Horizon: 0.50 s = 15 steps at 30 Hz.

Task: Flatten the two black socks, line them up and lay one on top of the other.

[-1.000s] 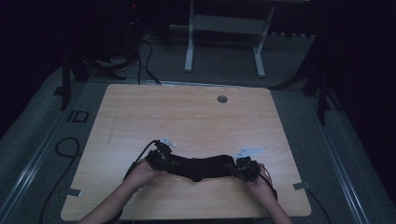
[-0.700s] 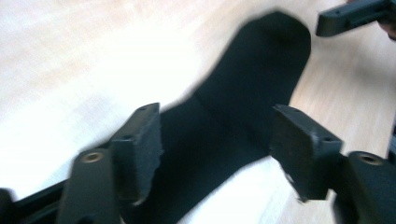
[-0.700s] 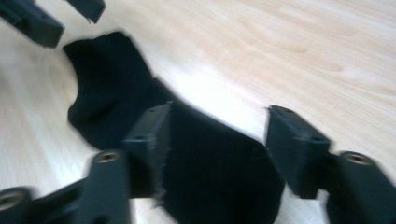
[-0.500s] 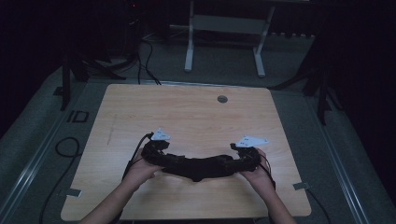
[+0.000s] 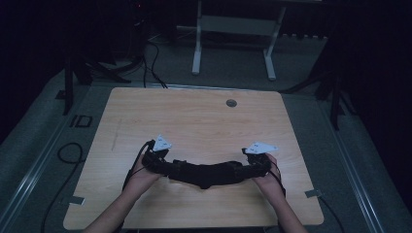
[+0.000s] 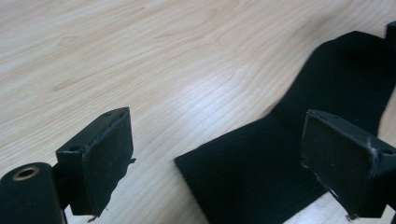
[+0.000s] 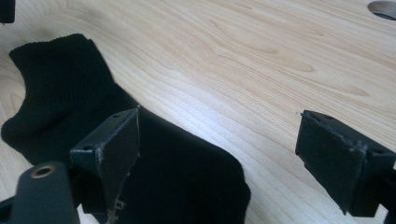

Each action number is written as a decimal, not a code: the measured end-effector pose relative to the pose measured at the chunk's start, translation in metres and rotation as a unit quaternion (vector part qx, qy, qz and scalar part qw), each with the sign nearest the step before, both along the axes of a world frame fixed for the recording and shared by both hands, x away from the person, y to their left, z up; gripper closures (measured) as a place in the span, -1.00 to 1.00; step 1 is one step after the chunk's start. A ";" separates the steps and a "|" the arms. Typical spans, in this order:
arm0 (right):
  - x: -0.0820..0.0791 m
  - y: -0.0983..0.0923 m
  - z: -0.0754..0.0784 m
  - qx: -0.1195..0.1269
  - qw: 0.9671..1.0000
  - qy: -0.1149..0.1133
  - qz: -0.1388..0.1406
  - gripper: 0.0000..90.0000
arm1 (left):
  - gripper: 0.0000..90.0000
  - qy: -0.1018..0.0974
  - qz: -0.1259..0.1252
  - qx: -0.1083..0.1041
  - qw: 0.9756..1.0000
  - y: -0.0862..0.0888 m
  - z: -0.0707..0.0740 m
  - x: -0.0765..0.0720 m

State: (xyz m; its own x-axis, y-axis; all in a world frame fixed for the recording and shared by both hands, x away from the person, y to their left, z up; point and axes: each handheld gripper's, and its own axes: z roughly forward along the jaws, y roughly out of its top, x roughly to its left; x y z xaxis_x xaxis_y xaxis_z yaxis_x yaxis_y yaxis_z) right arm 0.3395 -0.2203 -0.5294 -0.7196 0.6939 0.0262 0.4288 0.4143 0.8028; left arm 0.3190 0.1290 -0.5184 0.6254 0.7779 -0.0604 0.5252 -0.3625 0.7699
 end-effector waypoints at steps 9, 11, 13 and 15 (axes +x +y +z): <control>0.000 -0.017 -0.004 -0.014 1.000 -0.001 -0.019 -0.69 | -0.77 -0.009 0.030 -0.002 1.000 0.027 -0.005 -0.006; 0.000 -0.022 -0.004 -0.014 1.000 -0.002 -0.025 -0.69 | -0.77 -0.010 0.036 -0.002 0.999 0.034 -0.006 -0.007; 0.000 -0.027 -0.005 -0.014 0.999 -0.002 -0.031 -0.69 | -0.77 -0.015 0.044 -0.004 0.999 0.041 -0.008 -0.009; 0.000 -0.033 -0.006 -0.017 0.999 -0.001 -0.036 -0.69 | -0.77 -0.016 0.053 -0.009 0.998 0.048 -0.009 -0.011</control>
